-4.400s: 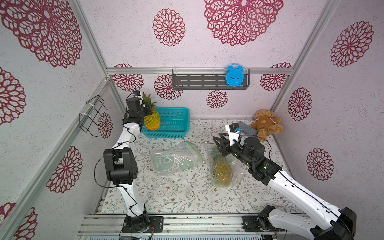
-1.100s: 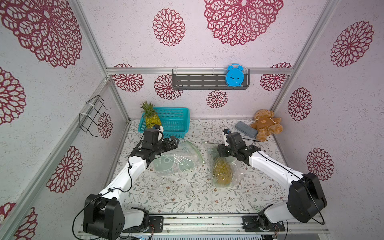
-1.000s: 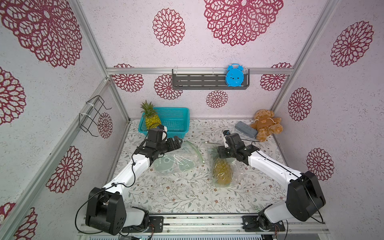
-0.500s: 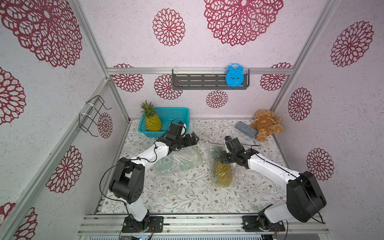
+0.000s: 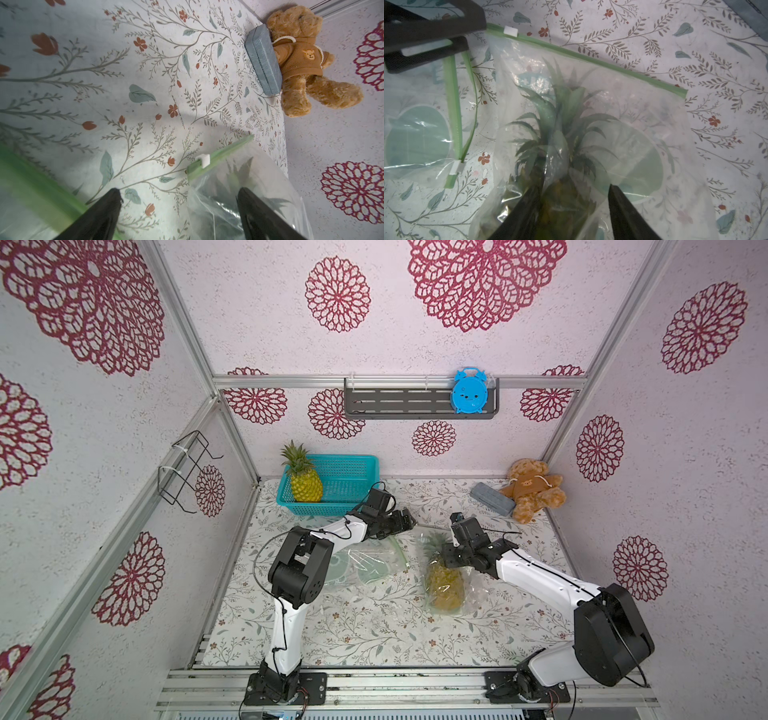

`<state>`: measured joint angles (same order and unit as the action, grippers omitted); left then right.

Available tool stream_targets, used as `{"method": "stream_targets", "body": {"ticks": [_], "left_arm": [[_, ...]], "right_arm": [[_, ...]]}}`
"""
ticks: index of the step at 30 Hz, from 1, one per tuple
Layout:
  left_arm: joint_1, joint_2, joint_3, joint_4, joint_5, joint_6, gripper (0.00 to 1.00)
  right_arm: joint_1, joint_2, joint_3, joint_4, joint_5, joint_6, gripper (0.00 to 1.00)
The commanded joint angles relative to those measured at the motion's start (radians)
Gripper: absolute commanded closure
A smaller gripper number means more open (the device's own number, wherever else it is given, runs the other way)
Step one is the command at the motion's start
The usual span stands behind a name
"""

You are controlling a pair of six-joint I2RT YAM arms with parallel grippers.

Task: Open the zip-top bag and take out the pineapple
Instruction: Pick up the zipper food storage bag at the center of the board.

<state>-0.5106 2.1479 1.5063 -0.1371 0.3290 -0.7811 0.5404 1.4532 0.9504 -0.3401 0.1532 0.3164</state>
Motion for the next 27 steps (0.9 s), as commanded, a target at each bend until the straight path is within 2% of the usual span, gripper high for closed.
{"method": "stream_targets", "body": {"ticks": [1,6,8,10,15,20,27], "left_arm": [[-0.02,0.032,0.031,0.086,0.061,-0.041,0.13],[-0.043,0.076,0.06,0.115,0.1,-0.069,0.27],[-0.051,0.086,0.069,0.119,0.114,-0.071,0.38],[-0.055,0.09,0.071,0.13,0.128,-0.08,0.6],[-0.058,0.066,0.067,0.115,0.116,-0.069,0.99],[-0.056,0.008,0.102,0.043,0.109,-0.005,1.0],[-0.058,-0.076,0.198,-0.059,0.135,0.082,1.0]], "right_arm": [[0.0,-0.025,-0.014,-0.035,-0.01,0.014,0.44],[0.001,-0.022,-0.013,-0.032,-0.009,0.016,0.44],[0.001,-0.023,-0.012,-0.032,-0.01,0.016,0.44],[0.0,-0.026,-0.01,-0.03,-0.009,0.015,0.44],[0.0,-0.048,0.001,-0.029,0.002,0.013,0.43],[0.0,-0.14,0.003,0.007,0.035,0.014,0.4],[-0.016,-0.319,-0.01,0.066,0.184,-0.016,0.35]]}}
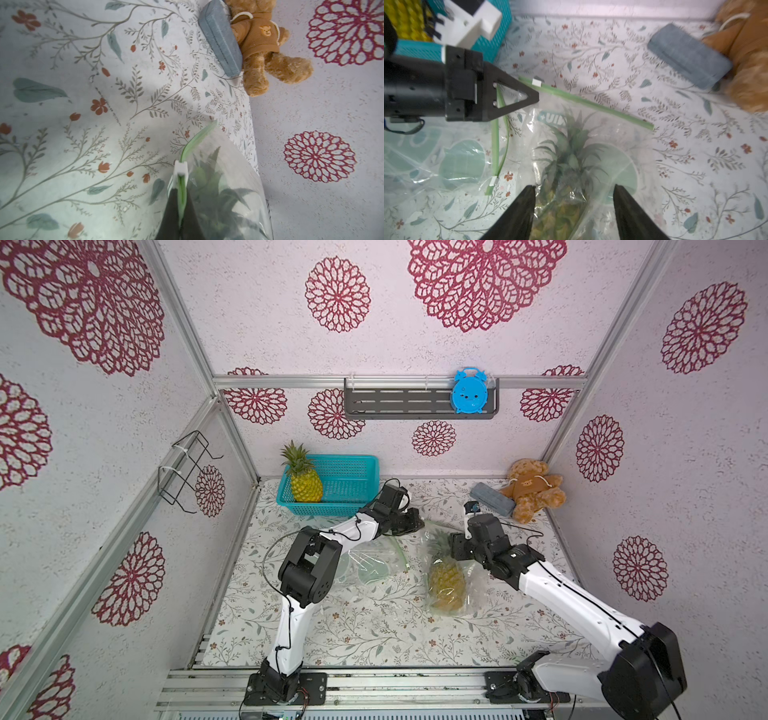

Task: Open the zip-top bag and take out the pineapple
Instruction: Pick up the zipper food storage bag at the center of the board.

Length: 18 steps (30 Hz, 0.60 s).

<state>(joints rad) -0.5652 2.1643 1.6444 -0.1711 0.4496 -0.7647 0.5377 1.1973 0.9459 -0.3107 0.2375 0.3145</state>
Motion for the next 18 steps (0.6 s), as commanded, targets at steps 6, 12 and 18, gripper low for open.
{"method": "stream_targets", "body": {"ticks": [6,12,18], "left_arm": [[-0.002,-0.113,0.203,-0.135,0.029,0.125,1.0],[-0.007,-0.091,0.347,-0.203,0.063,0.145,1.0],[-0.031,-0.032,0.495,-0.264,0.091,0.161,1.0]], "right_arm": [[-0.099,-0.113,0.033,-0.007,0.101,-0.072,0.35],[-0.175,-0.146,0.049,0.001,0.019,-0.109,0.35],[-0.218,-0.188,0.006,0.069,-0.023,-0.133,0.35]]}}
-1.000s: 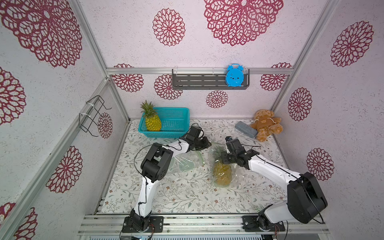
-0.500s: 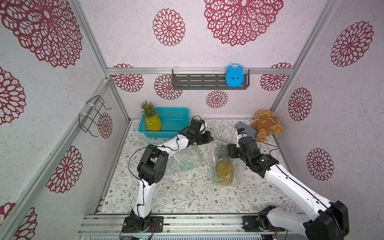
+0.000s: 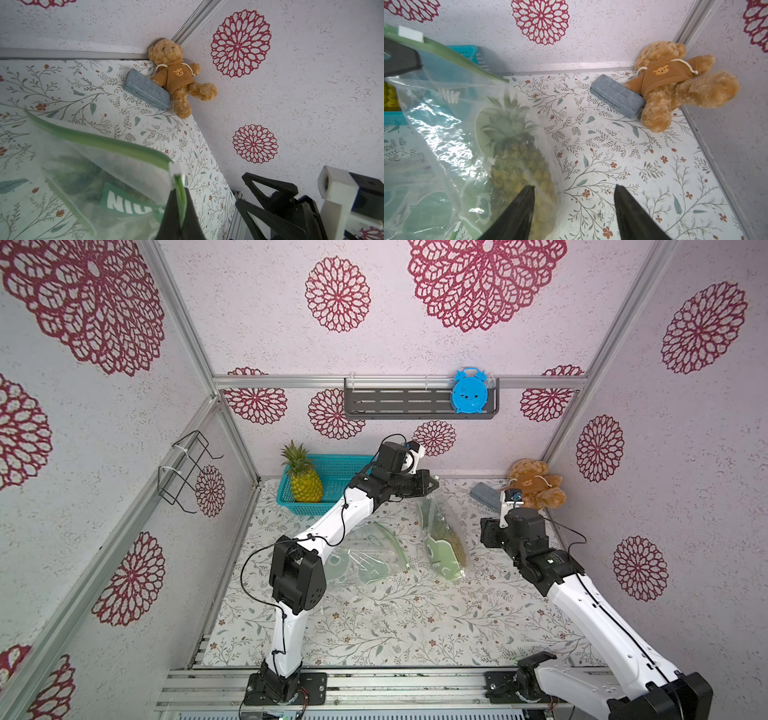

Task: Open the zip-top bag and take out the pineapple
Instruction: Pick up the zipper food storage bag at the center of the board.

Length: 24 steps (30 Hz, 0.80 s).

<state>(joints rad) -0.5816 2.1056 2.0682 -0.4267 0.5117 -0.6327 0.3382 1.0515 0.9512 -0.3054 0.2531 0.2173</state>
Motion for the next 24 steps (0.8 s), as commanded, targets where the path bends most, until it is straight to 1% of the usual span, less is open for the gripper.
{"method": "stream_targets", "body": {"ticks": [1,7,10,13,16,19,21,24], "left_arm": [[-0.019,0.039,0.096,-0.019,0.034,0.032,1.0],[-0.049,0.095,0.229,-0.079,0.059,0.047,1.0],[-0.06,0.089,0.237,-0.102,0.073,0.068,1.0],[-0.07,0.053,0.224,-0.168,0.071,0.123,1.0],[-0.08,-0.02,0.146,-0.219,0.023,0.192,1.0],[-0.085,-0.121,0.02,-0.216,-0.025,0.253,1.0],[-0.086,-0.203,-0.061,-0.211,-0.063,0.291,1.0],[-0.086,-0.281,-0.156,-0.206,-0.094,0.341,1.0]], "right_arm": [[-0.027,-0.045,-0.003,0.067,-0.049,-0.039,0.35],[-0.051,-0.069,-0.011,0.086,-0.079,-0.065,0.35],[-0.06,-0.086,-0.019,0.108,-0.103,-0.094,0.36],[-0.064,-0.102,-0.038,0.153,-0.146,-0.145,0.36],[-0.066,-0.105,-0.04,0.183,-0.227,-0.215,0.38],[-0.066,-0.104,-0.039,0.218,-0.345,-0.287,0.4],[-0.065,-0.102,-0.036,0.233,-0.44,-0.346,0.41],[-0.066,-0.091,-0.023,0.225,-0.587,-0.451,0.41]]}}
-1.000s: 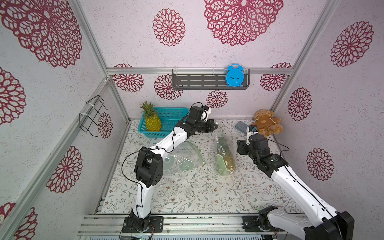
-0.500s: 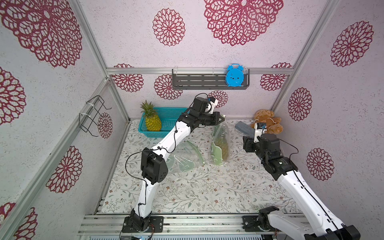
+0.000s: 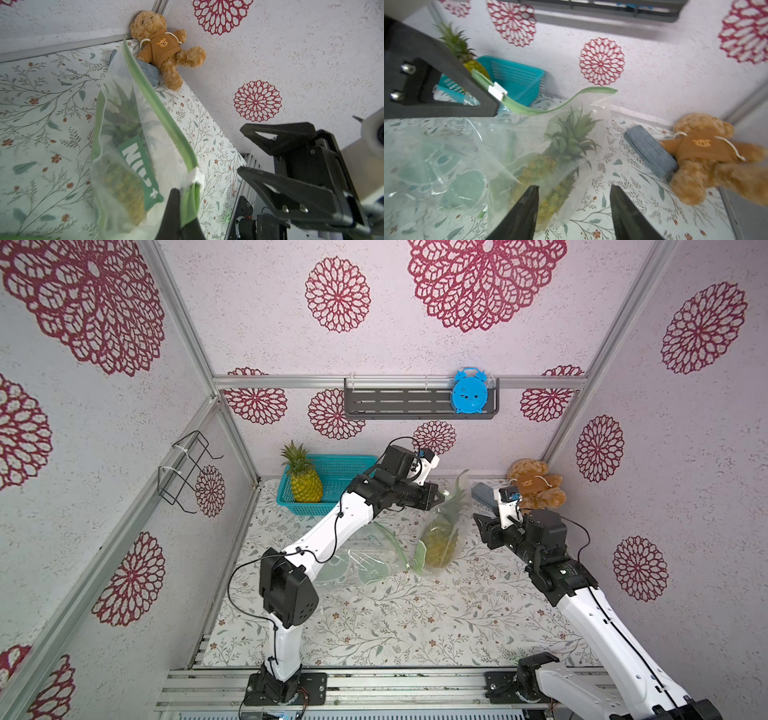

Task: Open the zip-top bag and take out the pineapple
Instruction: Pick up the zipper food storage bag at the center of the board.

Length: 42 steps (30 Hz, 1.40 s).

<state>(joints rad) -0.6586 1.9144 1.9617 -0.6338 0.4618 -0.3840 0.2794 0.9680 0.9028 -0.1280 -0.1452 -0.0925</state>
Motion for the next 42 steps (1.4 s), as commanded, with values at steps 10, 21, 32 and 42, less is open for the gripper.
{"method": "stream_targets", "body": {"ticks": [10,21,32,42], "left_arm": [[-0.011,-0.25,-0.245,0.089,0.026,0.176,1.0],[-0.016,-0.277,-0.259,0.119,0.094,0.22,1.0],[-0.02,-0.249,-0.194,0.099,0.13,0.235,1.0],[-0.019,-0.255,-0.192,0.102,0.08,0.248,1.0]], "right_arm": [[-0.007,0.11,0.121,0.037,-0.453,-0.376,0.42],[-0.005,0.255,0.257,-0.033,-0.619,-0.57,0.53],[-0.005,0.383,0.404,-0.244,-0.695,-0.701,0.56],[-0.006,0.37,0.408,-0.221,-0.586,-0.705,0.99]]}}
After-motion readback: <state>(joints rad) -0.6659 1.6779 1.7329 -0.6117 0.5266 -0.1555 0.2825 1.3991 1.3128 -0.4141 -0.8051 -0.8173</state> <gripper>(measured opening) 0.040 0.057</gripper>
